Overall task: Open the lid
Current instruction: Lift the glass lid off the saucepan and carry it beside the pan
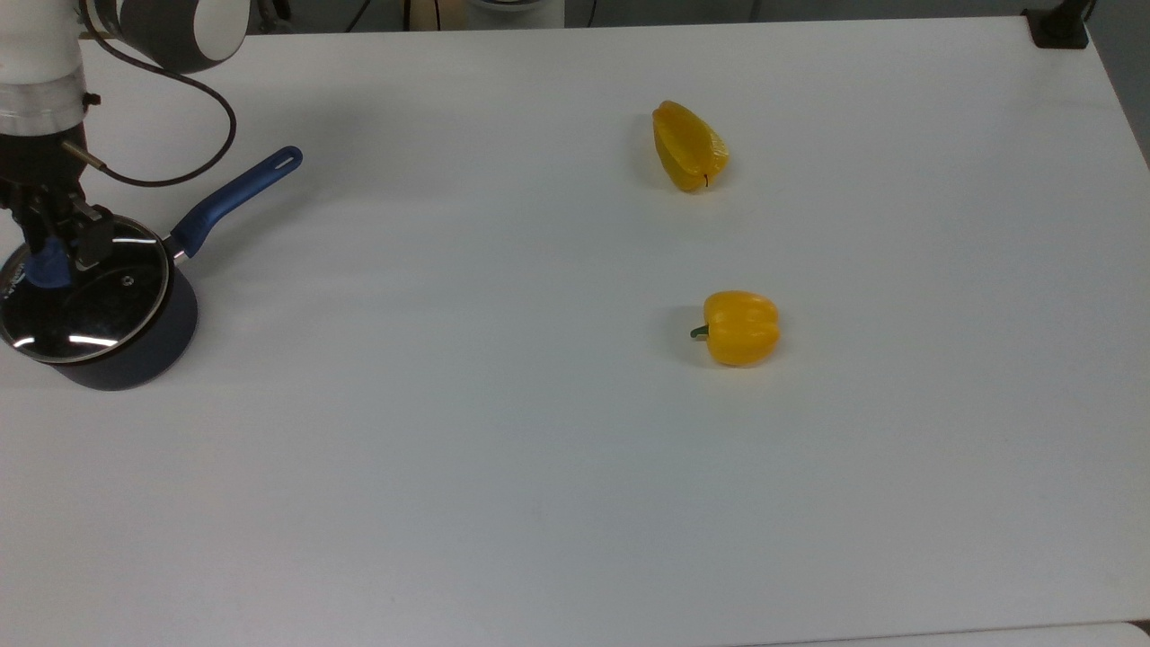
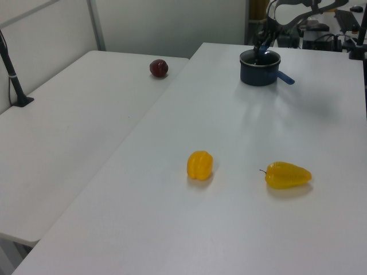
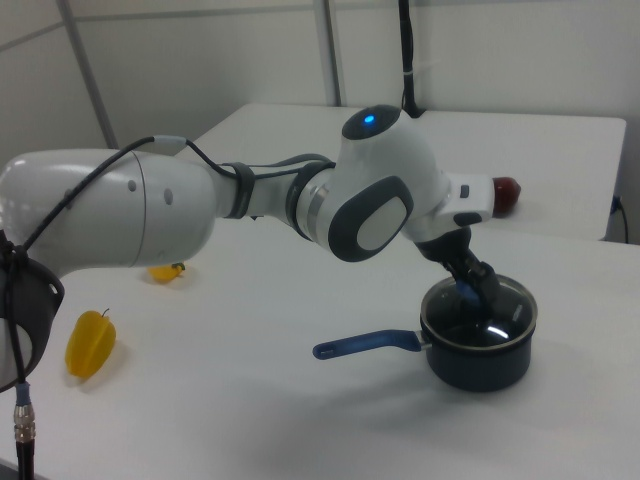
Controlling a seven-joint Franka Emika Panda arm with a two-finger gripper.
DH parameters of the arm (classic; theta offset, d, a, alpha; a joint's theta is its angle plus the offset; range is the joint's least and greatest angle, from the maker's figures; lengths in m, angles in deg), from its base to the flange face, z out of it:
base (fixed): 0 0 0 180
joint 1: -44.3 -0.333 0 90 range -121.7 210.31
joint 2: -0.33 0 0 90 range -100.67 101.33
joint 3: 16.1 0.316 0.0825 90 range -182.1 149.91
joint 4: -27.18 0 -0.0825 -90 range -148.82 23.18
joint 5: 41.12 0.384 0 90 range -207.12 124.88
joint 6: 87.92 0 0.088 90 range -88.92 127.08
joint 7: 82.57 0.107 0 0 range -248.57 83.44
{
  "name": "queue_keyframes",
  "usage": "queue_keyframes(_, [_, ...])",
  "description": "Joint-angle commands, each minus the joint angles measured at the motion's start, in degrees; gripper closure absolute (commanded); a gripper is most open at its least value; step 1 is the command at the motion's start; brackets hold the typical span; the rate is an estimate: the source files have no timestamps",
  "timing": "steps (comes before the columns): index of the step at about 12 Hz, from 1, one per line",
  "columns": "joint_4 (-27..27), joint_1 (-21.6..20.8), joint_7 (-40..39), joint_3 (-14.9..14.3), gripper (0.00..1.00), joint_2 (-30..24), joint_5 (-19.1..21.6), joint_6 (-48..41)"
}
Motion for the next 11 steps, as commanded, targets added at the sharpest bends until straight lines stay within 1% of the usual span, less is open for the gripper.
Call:
queue_keyframes(1, [-1.64,0.07,0.11,0.09,0.65,-4.35,0.93,-0.05])
queue_keyframes(3, [-1.72,-0.45,1.24,0.09,0.65,-6.02,1.02,-2.69])
queue_keyframes(4, [-1.64,-0.98,4.38,0.35,0.65,-6.37,0.93,-2.7])
queue_keyframes(7, [-1.64,-6.59,11.16,0.35,0.65,-7.34,0.06,-3.66])
queue_keyframes(8, [-1.72,-8.79,12.31,0.35,0.65,-7.69,-0.03,-3.67])
queue_keyframes(9, [-2.07,-11.94,12.76,0.35,0.65,-7.52,-0.12,-3.67])
queue_keyframes(10, [-3.9,-14.84,13.2,0.18,0.65,-7.87,-0.3,-3.67])
queue_keyframes(11, [-5.14,-17.31,13.29,0.26,0.65,-8.05,-1.34,-3.58])
